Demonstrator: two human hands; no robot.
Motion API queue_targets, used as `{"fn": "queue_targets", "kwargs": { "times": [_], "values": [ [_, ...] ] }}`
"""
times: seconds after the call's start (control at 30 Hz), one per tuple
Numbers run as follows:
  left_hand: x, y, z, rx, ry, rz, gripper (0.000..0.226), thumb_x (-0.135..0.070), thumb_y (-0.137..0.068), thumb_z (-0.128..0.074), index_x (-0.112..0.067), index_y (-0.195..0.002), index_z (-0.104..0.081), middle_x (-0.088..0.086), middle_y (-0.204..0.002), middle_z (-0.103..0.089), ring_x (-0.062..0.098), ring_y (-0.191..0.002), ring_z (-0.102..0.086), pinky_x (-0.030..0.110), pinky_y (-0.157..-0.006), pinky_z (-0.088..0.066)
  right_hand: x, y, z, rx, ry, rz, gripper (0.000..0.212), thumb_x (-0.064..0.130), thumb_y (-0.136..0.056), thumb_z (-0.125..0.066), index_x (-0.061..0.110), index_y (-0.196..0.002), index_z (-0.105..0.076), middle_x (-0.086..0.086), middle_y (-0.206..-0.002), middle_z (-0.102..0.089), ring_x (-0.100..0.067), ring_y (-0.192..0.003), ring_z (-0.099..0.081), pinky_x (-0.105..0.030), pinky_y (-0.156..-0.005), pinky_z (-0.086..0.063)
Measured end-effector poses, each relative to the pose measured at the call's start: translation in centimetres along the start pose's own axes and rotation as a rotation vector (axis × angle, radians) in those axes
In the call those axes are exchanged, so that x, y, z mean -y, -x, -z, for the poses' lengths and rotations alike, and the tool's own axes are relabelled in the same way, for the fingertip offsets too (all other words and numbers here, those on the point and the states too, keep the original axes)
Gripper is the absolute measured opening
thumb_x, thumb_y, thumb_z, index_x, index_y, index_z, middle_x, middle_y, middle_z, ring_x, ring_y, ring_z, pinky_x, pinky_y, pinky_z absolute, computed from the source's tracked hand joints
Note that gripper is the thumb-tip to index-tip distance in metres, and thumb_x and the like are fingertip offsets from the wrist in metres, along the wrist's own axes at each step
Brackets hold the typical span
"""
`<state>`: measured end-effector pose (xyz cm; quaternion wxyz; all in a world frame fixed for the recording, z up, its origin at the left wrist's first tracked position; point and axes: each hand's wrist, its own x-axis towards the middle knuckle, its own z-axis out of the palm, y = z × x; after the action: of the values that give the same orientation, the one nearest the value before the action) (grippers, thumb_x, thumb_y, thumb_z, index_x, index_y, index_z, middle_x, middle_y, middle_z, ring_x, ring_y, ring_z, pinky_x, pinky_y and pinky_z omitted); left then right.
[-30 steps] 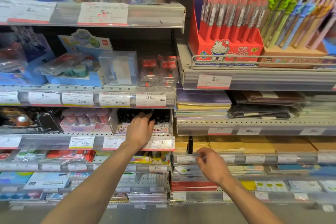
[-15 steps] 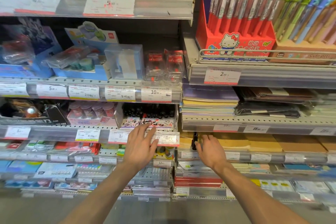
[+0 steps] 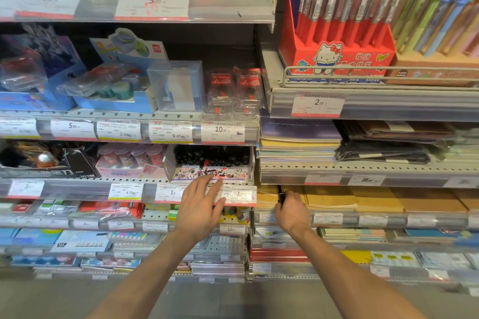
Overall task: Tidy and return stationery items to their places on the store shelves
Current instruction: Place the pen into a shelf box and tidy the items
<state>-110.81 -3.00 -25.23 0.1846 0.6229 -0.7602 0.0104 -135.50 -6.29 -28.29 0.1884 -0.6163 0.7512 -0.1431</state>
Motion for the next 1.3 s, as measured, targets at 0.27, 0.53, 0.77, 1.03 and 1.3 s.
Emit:
{"fn": "queue_targets", "kwargs": {
  "times": [0.27,0.53,0.77,1.03,1.3],
  "values": [
    [-0.1,0.0,0.0,-0.006,-0.020,0.003,0.051,-0.042,-0.096,-0.042,-0.015,-0.137,-0.055,0.011,-0.138,-0.052,0.030,-0.129,-0.044,0.048,-0.106,-0.040,-4.5,3.3,1.6,0.013,-0.091,0.042,0.023,0.021,-0.097,-0.053,0.015,-0.116,-0.065,-0.007,-0.115,-0.058,-0.029,-0.091,-0.063,-0.035,-0.074,-0.050],
    [-1.2,-0.2,1.2,0.005,0.040,-0.034,0.049,-0.041,-0.092,-0.048,-0.018,-0.134,-0.056,0.007,-0.135,-0.054,0.027,-0.126,-0.046,0.045,-0.105,-0.039,-6.8,6.5,6.4,0.019,-0.033,0.200,0.035,0.026,-0.097,-0.058,0.028,-0.132,-0.060,0.006,-0.109,-0.056,-0.015,-0.092,-0.060,-0.031,-0.082,-0.052],
    [-7.2,-2.2,3.5,0.136,0.189,-0.388,0.051,-0.048,-0.098,-0.046,-0.028,-0.145,-0.042,-0.006,-0.140,-0.046,0.012,-0.128,-0.043,0.030,-0.103,-0.043,-4.4,7.2,12.2,0.080,-0.017,0.405,0.034,0.028,-0.096,-0.061,0.031,-0.131,-0.062,0.010,-0.104,-0.053,-0.008,-0.094,-0.055,-0.021,-0.082,-0.044],
    [-7.8,-2.1,4.1,0.217,0.228,-0.435,0.038,-0.039,-0.099,-0.050,-0.026,-0.134,-0.057,-0.008,-0.112,-0.061,0.008,-0.104,-0.050,0.024,-0.093,-0.041,-1.9,7.3,13.4,0.097,-0.083,0.468,0.036,0.026,-0.095,-0.063,0.030,-0.131,-0.064,0.012,-0.106,-0.055,-0.006,-0.101,-0.054,-0.024,-0.094,-0.045],
    [-2.2,1.3,6.6,0.104,0.332,-0.260,0.030,-0.037,-0.098,-0.054,-0.024,-0.123,-0.066,-0.012,-0.098,-0.060,0.006,-0.092,-0.053,0.022,-0.082,-0.041,3.9,7.3,11.3,-0.024,-0.051,0.609,0.035,0.032,-0.096,-0.061,0.029,-0.131,-0.062,0.012,-0.118,-0.061,-0.006,-0.109,-0.056,-0.029,-0.097,-0.047]
  ]
}}
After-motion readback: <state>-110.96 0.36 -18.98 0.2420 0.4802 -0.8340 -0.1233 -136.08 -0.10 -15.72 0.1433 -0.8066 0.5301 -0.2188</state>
